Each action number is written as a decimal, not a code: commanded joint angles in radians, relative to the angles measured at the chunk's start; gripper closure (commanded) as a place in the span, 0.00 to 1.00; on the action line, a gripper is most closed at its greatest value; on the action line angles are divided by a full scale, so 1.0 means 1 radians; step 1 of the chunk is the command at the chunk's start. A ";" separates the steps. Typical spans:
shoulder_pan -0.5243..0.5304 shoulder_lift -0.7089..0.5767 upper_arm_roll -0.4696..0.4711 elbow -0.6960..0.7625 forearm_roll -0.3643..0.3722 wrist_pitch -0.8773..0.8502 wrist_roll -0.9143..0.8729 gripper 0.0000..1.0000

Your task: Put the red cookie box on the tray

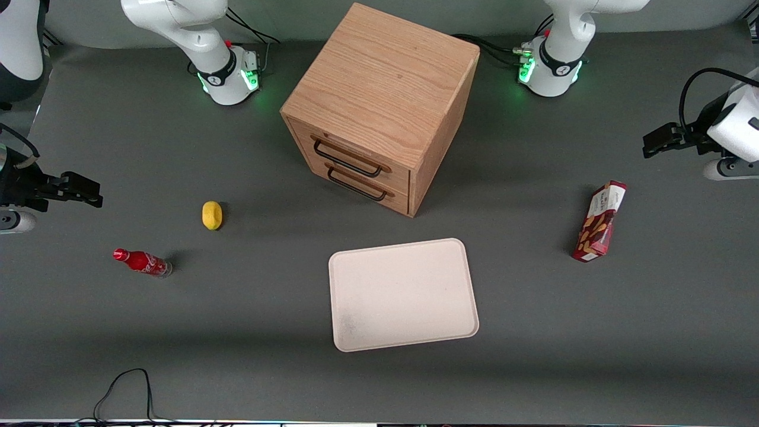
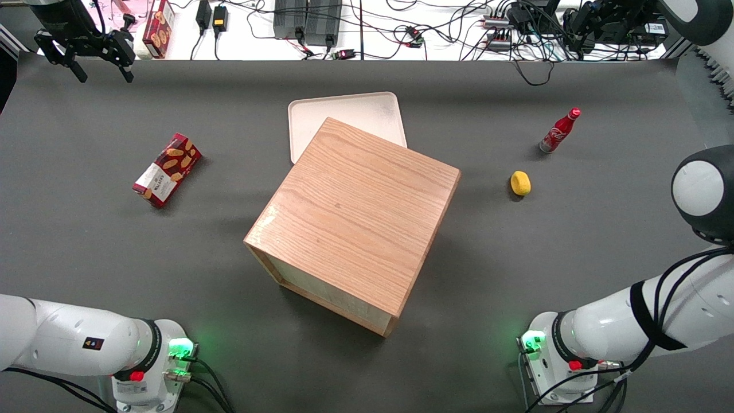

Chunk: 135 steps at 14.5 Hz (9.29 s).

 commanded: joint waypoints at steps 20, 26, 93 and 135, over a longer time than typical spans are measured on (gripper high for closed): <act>0.003 0.057 -0.020 0.099 0.028 -0.123 -0.001 0.00; 0.006 0.058 -0.017 0.111 0.030 -0.153 0.005 0.00; 0.201 0.266 -0.091 -0.627 0.005 0.984 0.635 1.00; -0.062 0.808 -0.449 0.542 0.142 0.393 -0.590 1.00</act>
